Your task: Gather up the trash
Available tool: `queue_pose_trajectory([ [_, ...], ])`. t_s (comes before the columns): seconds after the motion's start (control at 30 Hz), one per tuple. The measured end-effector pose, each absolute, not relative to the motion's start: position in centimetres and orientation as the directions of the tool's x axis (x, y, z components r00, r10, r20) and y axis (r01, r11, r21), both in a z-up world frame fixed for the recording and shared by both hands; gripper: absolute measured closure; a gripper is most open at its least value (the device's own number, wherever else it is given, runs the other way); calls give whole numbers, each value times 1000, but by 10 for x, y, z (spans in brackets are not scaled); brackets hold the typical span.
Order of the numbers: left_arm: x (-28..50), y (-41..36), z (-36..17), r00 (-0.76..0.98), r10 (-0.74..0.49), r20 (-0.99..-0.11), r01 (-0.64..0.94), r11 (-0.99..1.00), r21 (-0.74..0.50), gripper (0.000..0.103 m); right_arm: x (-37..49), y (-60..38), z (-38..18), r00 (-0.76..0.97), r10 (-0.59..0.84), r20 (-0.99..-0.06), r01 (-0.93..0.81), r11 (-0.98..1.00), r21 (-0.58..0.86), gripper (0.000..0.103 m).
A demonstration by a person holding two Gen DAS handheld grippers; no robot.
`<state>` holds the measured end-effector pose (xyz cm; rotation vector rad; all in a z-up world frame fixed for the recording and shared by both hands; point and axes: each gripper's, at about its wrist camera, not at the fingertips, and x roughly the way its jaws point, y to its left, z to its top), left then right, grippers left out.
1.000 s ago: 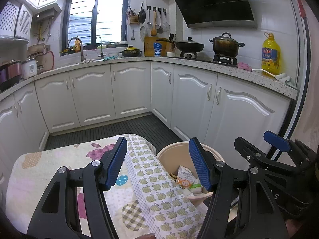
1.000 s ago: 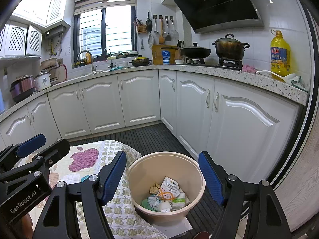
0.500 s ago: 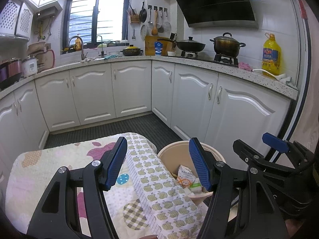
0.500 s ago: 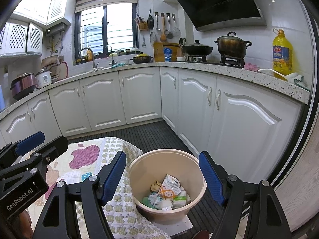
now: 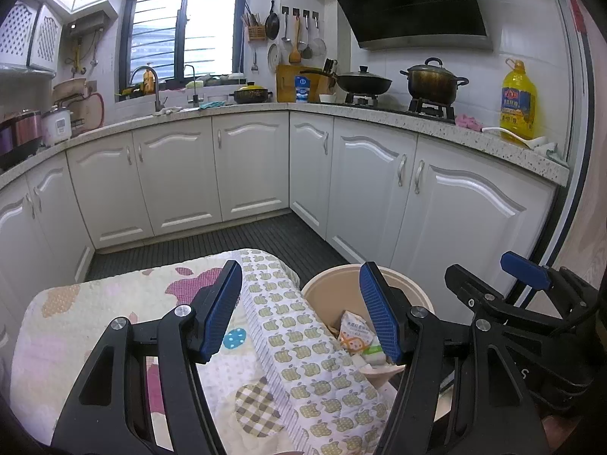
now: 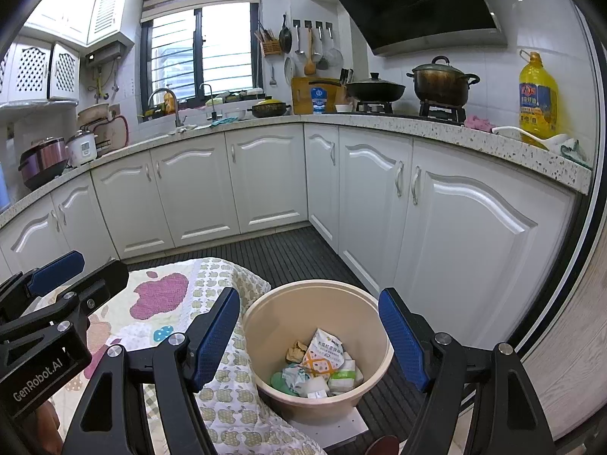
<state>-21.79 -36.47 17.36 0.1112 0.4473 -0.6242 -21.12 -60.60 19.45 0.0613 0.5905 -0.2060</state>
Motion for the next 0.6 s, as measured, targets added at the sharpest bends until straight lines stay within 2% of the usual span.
queue_pose_trajectory([
  [0.6,-210,-363,161,700,-552,-454,602,798,-41,40,-208,-605,187,801,-174,-573,208,978,-6,29],
])
